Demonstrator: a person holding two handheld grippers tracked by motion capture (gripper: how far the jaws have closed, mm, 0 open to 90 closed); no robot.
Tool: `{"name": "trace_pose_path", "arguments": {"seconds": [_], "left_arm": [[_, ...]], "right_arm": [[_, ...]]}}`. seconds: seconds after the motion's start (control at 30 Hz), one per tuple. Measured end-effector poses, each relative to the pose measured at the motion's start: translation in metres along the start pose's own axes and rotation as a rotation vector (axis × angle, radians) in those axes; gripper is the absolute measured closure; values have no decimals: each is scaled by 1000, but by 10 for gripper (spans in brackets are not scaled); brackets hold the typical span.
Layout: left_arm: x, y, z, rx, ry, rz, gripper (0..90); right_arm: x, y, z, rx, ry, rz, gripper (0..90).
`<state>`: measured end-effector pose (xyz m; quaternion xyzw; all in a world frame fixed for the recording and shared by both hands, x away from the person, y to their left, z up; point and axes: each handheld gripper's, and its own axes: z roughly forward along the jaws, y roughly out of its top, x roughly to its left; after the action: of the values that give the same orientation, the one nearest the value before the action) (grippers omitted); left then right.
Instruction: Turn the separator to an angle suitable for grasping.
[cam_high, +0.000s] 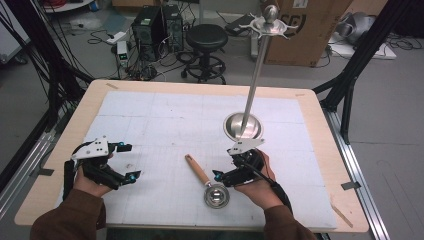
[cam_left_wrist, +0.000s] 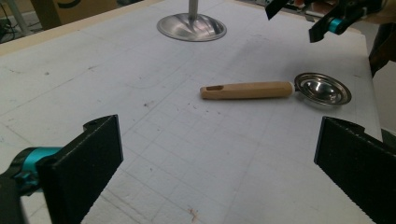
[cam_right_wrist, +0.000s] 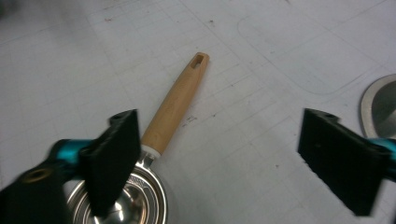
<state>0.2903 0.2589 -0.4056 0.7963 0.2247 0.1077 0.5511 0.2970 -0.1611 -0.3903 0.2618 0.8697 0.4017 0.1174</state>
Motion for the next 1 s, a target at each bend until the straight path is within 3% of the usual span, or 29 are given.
{"name": "trace_pose_path", "arguments": {"seconds": [0.63,0.77,1.0], "left_arm": [[0,0,0,4,-2,2,16],[0,0,0,4,-4,2,16],[0,0,1,9,-6,2,16]], "right_arm": [[15,5,28,108,26,5,272],[19,5,38,168,44,25,284],[21,3,46,212,59,34,297]]}}
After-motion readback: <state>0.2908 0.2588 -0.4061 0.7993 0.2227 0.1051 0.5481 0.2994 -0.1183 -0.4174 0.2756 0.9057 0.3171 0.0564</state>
